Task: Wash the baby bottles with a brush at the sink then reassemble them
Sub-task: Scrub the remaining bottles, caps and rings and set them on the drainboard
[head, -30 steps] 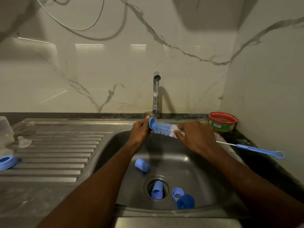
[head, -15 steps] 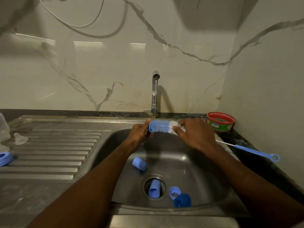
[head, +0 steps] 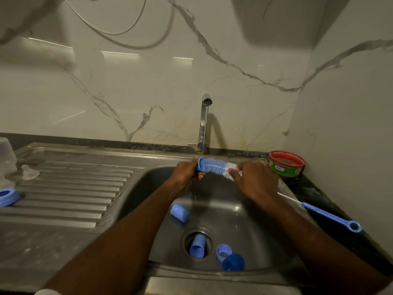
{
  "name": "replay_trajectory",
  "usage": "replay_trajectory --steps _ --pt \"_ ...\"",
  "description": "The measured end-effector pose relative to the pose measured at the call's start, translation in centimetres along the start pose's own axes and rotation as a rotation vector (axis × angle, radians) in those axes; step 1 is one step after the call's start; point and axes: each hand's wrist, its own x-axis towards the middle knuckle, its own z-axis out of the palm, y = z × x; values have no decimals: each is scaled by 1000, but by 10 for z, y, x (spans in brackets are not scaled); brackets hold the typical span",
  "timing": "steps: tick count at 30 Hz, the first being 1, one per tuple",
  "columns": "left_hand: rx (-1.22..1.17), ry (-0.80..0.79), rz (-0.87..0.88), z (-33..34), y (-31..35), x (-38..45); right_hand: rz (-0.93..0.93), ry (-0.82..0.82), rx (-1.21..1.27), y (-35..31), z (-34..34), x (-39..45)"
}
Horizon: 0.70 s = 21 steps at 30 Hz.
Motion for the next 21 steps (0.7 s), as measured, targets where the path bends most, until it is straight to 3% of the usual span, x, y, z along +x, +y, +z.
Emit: replay_trajectory --steps 4,6,10,12,16,21 --pt "101 85 59 -2 -3 2 -144 -154 -7 -7 -3 6" --pt "53 88 3 -6 -4 4 -182 -99 46 -9 -4 7" --pt "-90 17 -59 -5 -3 6 -22 46 51 -2 7 8" --pt "-23 36 3 -3 -4 9 -10 -40 8 2 13 10" --pt "81 107 81 -8 -7 7 -175 -215 78 -6 11 15" --pt "-168 65 -36 -4 -2 8 -63 44 108 2 12 12"
